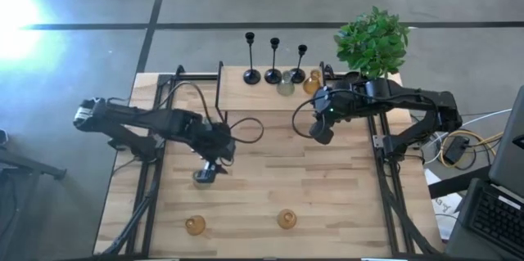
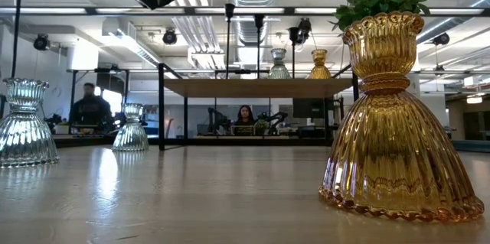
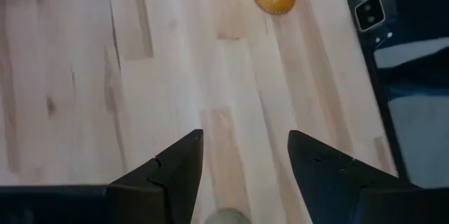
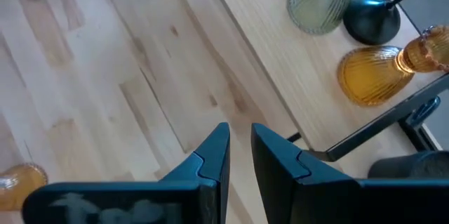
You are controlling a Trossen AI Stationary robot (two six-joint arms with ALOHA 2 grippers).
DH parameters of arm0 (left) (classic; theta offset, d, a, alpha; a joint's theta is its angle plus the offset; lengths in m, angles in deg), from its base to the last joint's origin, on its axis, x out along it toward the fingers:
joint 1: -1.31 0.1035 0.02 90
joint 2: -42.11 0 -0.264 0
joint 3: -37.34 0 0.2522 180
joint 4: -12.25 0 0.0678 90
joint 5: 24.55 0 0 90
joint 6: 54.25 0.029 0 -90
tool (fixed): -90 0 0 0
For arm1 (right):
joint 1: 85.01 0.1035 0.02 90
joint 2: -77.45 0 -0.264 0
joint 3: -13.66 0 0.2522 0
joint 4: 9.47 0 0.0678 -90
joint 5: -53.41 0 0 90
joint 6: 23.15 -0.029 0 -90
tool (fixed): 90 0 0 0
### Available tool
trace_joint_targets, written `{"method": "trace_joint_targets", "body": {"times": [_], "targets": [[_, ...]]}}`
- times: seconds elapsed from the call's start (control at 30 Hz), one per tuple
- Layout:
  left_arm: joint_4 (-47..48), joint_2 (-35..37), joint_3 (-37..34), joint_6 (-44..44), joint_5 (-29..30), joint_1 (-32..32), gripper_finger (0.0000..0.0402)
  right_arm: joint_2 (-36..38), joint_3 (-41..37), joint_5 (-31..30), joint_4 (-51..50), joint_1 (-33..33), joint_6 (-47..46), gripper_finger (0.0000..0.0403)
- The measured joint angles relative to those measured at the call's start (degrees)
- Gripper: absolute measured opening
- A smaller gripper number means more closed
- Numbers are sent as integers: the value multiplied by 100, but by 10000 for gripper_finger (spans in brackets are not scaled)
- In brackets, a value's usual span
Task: Pick & Place candle stick holders
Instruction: Put the left yellow candle holder on the shelf
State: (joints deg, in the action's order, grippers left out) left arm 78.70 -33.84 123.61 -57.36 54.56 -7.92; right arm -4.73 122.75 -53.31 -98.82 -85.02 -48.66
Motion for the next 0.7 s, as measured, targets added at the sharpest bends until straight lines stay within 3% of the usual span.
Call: {"method": "trace_joint_targets", "body": {"times": [0.17, 0.3, 0.4, 0.5, 0.6, 0.7], "targets": [[-295, -290, 186, 672, 19, -88, 213, 0, 0, -144, 16, 0, 6, 54], [-203, -456, 366, 352, -421, -86, 213, 0, 0, -148, 67, 0, 0, 54], [32, -415, 421, -289, -848, -141, 213, 0, 0, -148, 79, 0, 17, 52], [691, -210, 491, -1056, -887, -251, 212, 0, 0, -149, 83, 0, 19, 52], [1289, 84, 515, -2022, -430, -579, 209, 0, -10, -154, 104, 0, 21, 52], [1315, 471, 417, -3035, 199, -1230, 204, 4, -111, -277, 145, 0, 32, 52]]}}
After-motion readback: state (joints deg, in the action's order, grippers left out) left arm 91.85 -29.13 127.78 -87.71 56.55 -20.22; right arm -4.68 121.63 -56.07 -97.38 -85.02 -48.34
